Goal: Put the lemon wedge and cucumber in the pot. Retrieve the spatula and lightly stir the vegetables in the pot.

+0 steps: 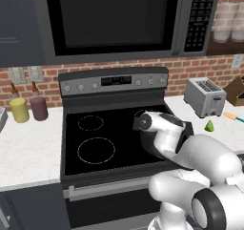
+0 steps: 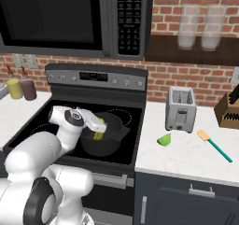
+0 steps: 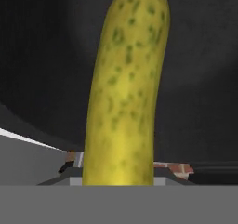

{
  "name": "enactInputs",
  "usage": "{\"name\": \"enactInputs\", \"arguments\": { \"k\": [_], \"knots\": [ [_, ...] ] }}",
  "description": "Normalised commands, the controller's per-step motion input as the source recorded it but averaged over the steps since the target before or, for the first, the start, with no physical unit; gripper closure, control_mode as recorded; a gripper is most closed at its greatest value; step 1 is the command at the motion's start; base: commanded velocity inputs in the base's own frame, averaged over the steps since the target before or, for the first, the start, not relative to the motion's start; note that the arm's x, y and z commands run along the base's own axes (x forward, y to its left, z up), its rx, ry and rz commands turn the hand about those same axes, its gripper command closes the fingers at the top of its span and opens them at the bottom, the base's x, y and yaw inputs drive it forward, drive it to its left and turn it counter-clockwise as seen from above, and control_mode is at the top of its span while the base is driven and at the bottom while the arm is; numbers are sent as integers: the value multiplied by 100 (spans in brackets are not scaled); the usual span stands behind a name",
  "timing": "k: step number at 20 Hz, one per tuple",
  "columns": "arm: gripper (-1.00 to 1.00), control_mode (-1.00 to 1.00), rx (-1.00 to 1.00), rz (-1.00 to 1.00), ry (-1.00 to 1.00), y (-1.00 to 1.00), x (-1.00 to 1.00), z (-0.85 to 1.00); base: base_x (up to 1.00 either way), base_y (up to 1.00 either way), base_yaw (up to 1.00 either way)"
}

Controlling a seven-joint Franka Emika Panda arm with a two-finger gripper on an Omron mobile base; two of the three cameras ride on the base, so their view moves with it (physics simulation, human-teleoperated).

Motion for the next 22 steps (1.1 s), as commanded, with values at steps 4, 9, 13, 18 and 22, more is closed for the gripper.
{"name": "enactInputs", "arguments": {
  "k": [4,9,13,18,22],
  "knots": [
    [100,-100,0,0,-2,0,1,-15,0,0,0],
    [-100,-100,0,0,-1,-1,2,-1,0,0,0],
    [-100,-100,1,0,-2,-7,3,2,0,0,0],
    [-100,-100,6,0,-1,-16,0,40,0,0,0],
    [-100,-100,10,0,0,-19,0,80,0,0,0]
  ]
}}
